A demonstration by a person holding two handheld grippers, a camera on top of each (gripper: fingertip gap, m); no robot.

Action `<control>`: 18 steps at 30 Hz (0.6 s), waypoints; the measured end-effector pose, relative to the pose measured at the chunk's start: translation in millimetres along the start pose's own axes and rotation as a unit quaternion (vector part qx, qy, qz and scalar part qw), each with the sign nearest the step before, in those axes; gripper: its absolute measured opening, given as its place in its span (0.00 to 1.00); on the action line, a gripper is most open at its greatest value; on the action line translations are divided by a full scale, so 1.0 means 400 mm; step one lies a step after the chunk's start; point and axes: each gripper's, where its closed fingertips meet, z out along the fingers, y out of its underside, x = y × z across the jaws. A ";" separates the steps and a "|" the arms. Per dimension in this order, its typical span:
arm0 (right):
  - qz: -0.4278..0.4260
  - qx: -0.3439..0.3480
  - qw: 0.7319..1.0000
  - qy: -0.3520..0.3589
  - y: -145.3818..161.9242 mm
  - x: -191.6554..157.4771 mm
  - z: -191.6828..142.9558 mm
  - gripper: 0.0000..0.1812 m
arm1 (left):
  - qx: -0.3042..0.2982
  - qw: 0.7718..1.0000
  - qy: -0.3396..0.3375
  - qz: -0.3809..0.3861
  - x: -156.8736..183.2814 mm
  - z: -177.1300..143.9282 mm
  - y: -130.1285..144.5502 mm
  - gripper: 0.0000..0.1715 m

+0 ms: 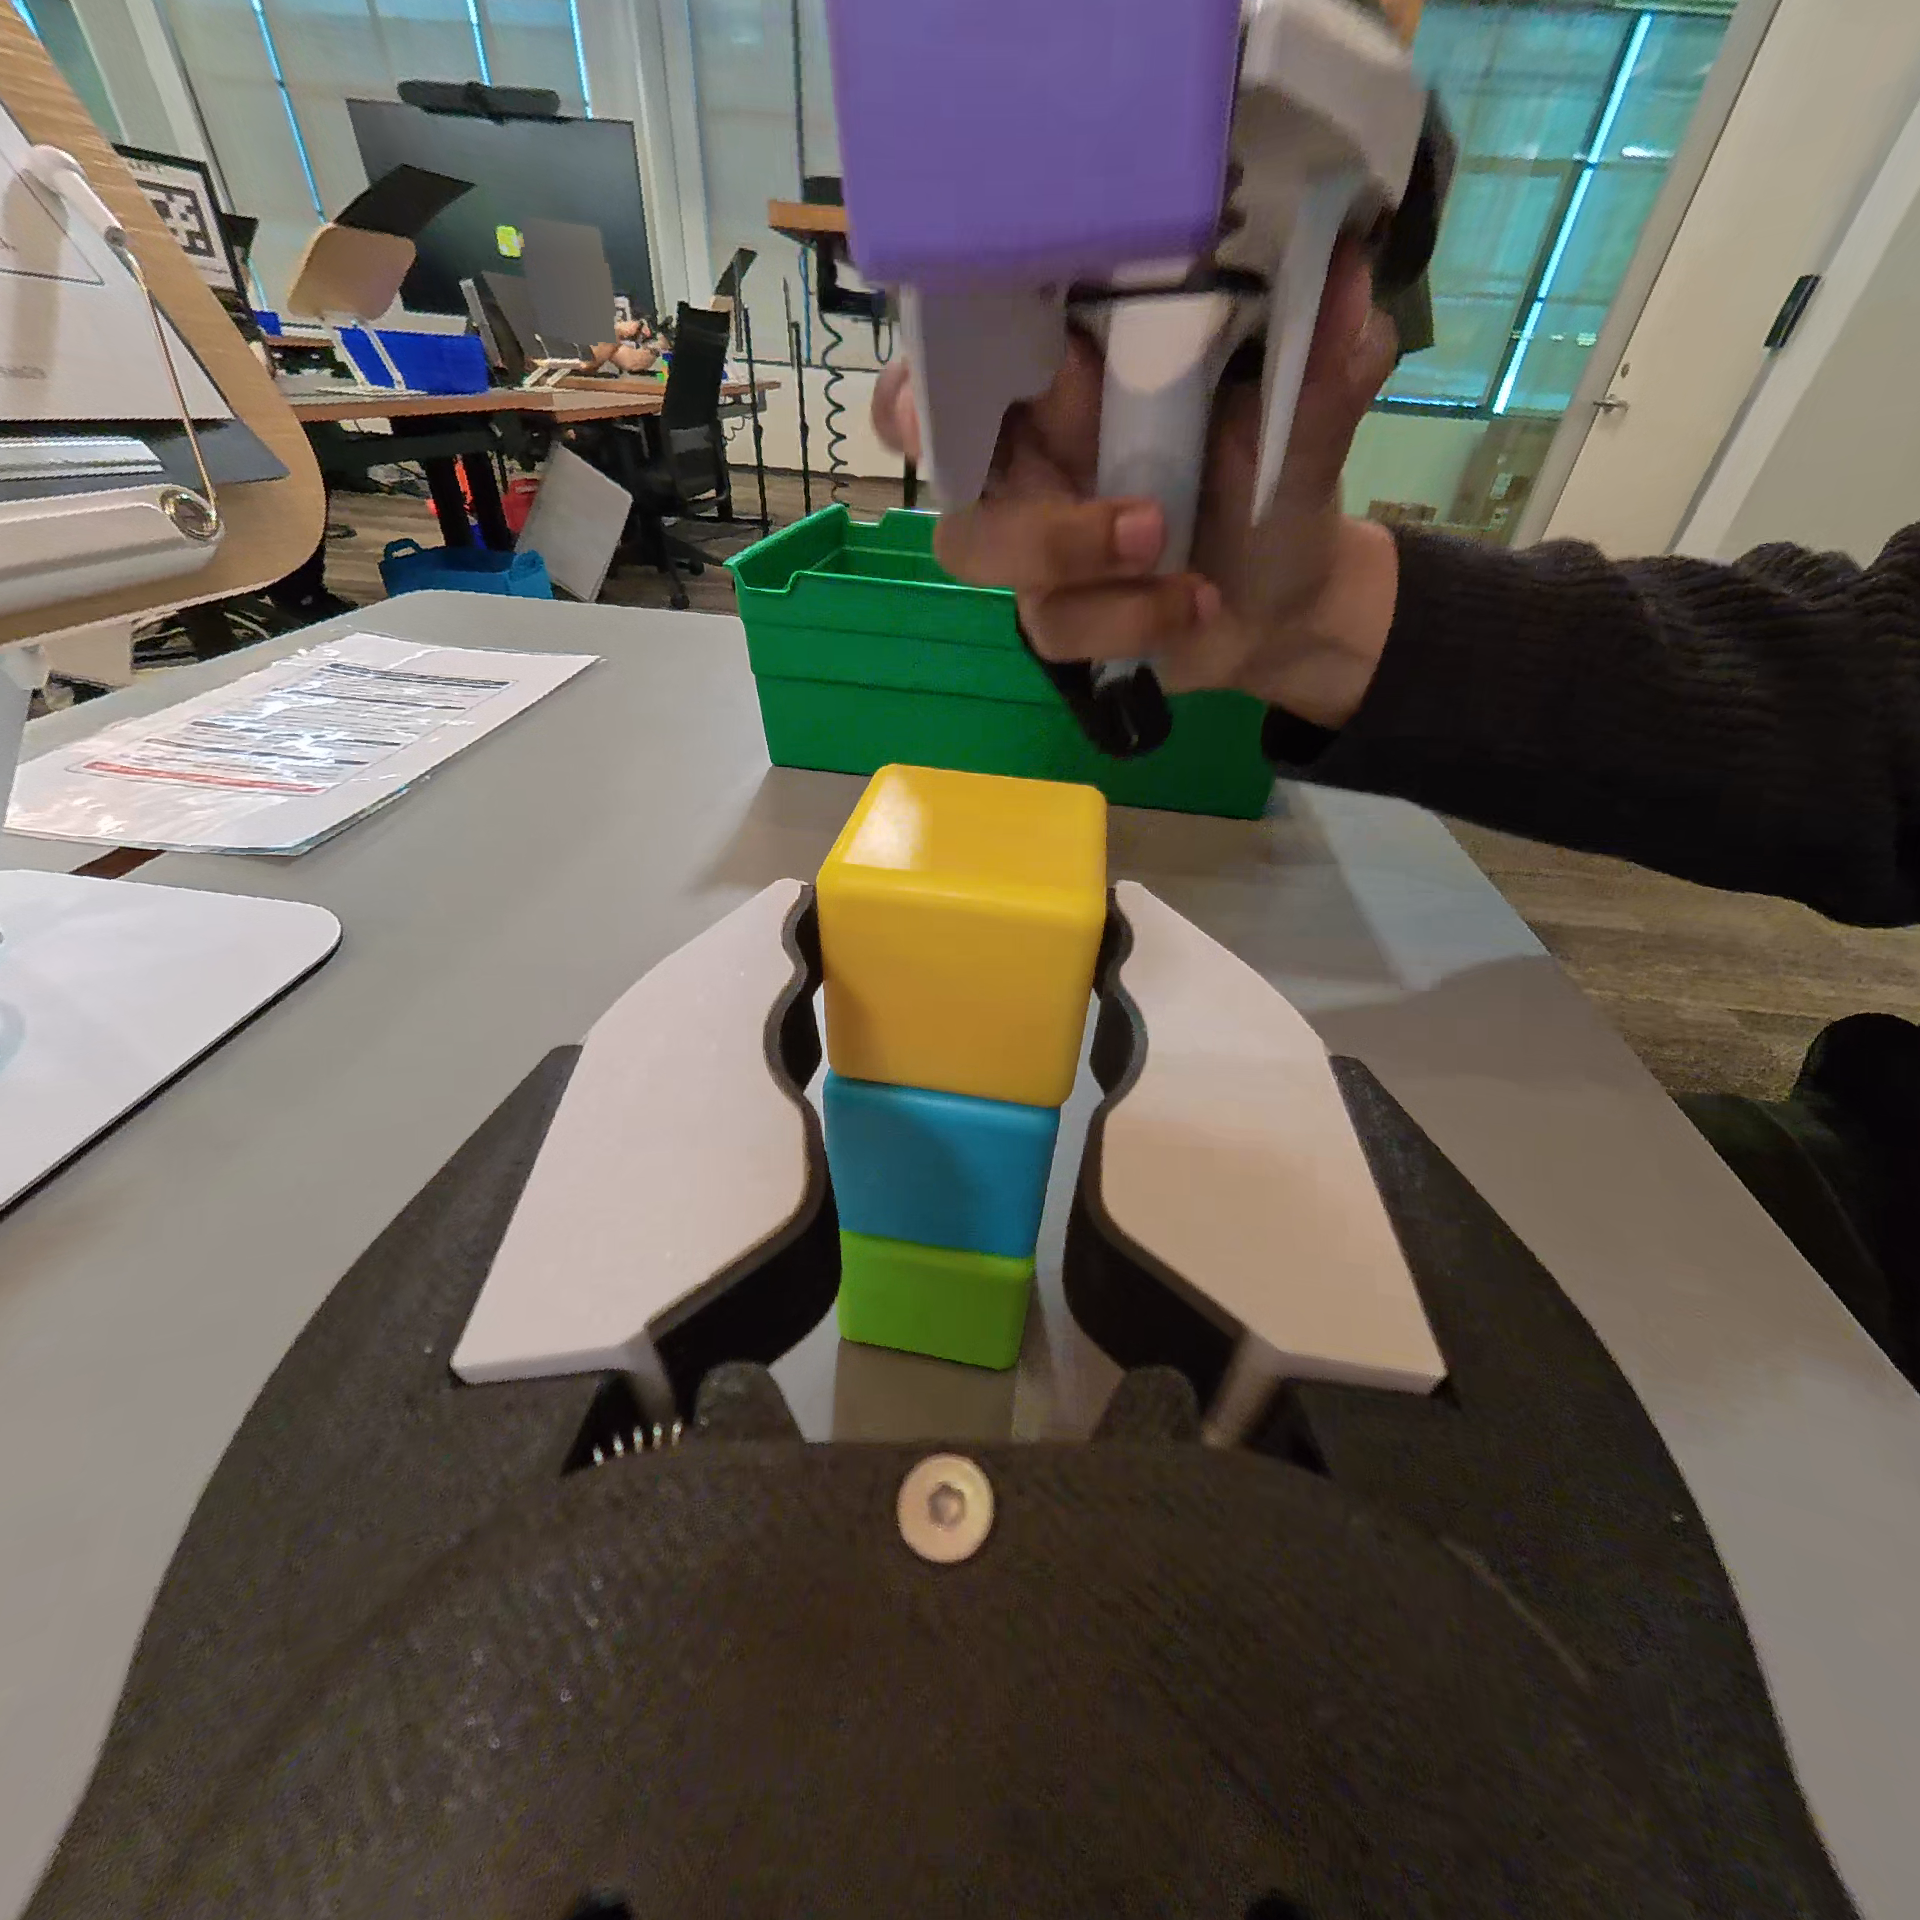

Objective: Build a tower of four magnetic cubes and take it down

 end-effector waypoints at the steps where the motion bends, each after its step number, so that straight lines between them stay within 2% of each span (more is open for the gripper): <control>1: -0.008 -0.008 1.000 0.009 -0.017 -0.003 -0.010 0.25 | -0.001 1.000 -0.002 0.002 0.001 0.001 0.000 0.31; 3: -0.038 -0.029 0.998 0.052 -0.054 -0.001 -0.046 0.25 | -0.001 1.000 -0.004 0.006 0.002 0.002 0.000 0.31; 6: -0.082 -0.083 0.984 0.137 -0.102 0.021 -0.151 0.26 | 0.001 1.000 -0.006 0.007 0.002 0.001 0.000 0.30; 10: -0.119 -0.192 0.938 0.263 -0.123 0.102 -0.381 0.26 | 0.003 1.000 -0.007 0.008 0.002 0.000 -0.001 0.30; 13: -0.084 -0.278 0.897 0.332 -0.069 0.174 -0.575 0.26 | 0.005 1.000 -0.008 0.007 0.001 0.000 -0.001 0.30; 15: -0.021 -0.337 0.869 0.363 0.011 0.211 -0.684 0.26 | 0.006 1.000 -0.009 0.006 0.000 -0.001 -0.002 0.30; 18: 0.046 -0.449 0.795 0.405 0.153 0.242 -0.816 0.26 | 0.008 1.000 -0.011 0.005 -0.001 -0.002 -0.002 0.30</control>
